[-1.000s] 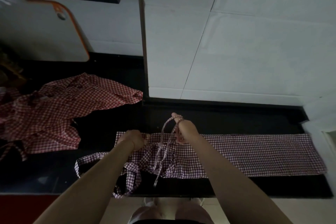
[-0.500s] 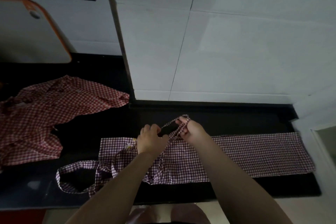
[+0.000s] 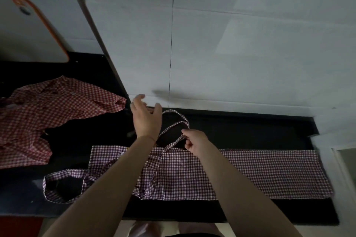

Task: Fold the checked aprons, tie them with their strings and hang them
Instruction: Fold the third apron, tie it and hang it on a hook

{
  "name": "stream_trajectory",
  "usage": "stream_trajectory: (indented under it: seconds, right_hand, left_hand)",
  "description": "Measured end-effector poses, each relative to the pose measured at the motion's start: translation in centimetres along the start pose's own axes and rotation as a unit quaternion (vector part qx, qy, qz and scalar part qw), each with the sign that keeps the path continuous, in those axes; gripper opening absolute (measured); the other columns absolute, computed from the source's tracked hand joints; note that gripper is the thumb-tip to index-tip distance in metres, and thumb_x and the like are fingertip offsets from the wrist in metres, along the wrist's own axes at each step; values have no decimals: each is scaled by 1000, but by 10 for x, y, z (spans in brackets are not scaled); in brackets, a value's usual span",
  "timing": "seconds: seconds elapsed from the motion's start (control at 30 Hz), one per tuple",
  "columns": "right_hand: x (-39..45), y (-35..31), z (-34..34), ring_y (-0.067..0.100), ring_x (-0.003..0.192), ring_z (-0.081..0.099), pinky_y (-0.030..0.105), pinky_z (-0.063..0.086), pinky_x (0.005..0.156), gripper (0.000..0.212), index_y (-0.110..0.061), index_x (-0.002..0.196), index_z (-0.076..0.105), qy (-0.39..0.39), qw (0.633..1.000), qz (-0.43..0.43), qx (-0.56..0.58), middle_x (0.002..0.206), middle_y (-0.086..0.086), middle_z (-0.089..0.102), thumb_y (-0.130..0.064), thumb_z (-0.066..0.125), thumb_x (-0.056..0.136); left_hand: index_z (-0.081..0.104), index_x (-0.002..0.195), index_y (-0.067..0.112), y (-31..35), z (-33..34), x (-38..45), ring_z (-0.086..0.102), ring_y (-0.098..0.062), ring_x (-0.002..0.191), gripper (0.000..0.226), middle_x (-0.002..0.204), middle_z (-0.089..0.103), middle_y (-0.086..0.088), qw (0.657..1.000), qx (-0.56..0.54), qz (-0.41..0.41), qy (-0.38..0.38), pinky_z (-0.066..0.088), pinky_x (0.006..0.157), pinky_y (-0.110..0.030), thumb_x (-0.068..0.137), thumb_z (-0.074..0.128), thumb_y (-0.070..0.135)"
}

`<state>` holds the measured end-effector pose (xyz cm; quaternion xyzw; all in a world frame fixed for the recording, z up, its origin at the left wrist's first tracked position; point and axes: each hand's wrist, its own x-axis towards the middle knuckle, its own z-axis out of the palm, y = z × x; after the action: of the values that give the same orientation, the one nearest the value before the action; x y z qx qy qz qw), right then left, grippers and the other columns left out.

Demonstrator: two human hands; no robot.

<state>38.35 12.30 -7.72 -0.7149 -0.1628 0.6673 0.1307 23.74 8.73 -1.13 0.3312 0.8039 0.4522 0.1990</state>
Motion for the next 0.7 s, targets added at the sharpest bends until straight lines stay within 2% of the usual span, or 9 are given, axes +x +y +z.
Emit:
stream_trajectory:
  seconds: [0.03,0.1,0.17,0.2,0.23,0.43,0.57,0.63,0.7]
  right_hand:
    - [2,-3,0,10,58,44,27,46,56,19,-9,108,65,2,1000,7,-2,85,4,57,-13,69,90]
    - [6,-4,0,10,58,47,27,44,53,17,-8,106,66,11,1000,24,7,90,5,62,-14,69,90]
    - [8,-4,-2,10,58,49,26,44,53,9,-6,96,66,-4,999,26,22,92,5,67,-14,67,92]
    - [9,-4,-3,9,54,46,24,41,50,9,-5,91,65,-18,999,18,36,89,6,68,-14,65,94]
    - [8,-4,-4,8,51,42,22,38,47,10,-5,88,64,-31,998,10,57,86,6,68,-13,63,95]
    - [13,-22,-33,6,34,33,18,29,35,9,-3,91,60,2,980,-14,201,78,8,63,-5,54,97]
    - [15,-48,-86,10,49,41,23,41,52,6,-3,94,64,122,962,-45,239,73,8,62,-8,61,94]
    - [17,-59,-120,12,56,53,26,53,62,16,1,104,66,186,943,-63,269,75,9,64,-9,66,92]
    - [18,-65,-147,19,73,65,31,59,72,35,2,121,60,256,918,-96,287,95,15,67,-9,68,89]
  left_hand:
    - [52,110,13,6,3,-5,50,-9,74,23,105,50,1,999,15,36,-20,39,62,-17,90,62,18]
    - [55,89,14,-2,14,-24,53,-13,70,11,89,58,1,976,146,51,-151,42,58,-23,89,61,24]
    - [62,91,17,-24,24,-45,64,-20,83,19,93,66,-1,890,325,36,-316,50,69,-29,87,61,35]
    - [66,97,18,-36,28,-53,66,-23,93,24,101,69,-3,854,374,29,-360,50,76,-31,86,61,39]
    - [67,104,17,-45,30,-58,65,-24,101,29,108,69,-4,837,392,20,-382,50,81,-32,86,61,39]
    - [64,115,8,-63,33,-46,59,-28,115,41,123,64,-13,822,370,-38,-432,46,93,-33,85,68,37]
    - [63,113,9,-68,39,-43,60,-28,113,40,122,63,-13,813,379,-37,-441,48,93,-34,86,67,37]
    - [62,112,9,-69,41,-41,60,-28,111,40,121,62,-13,818,374,-28,-436,50,93,-35,86,66,38]
    - [59,117,8,-69,45,-40,58,-30,110,41,124,57,-15,823,374,-22,-427,50,94,-37,89,62,38]
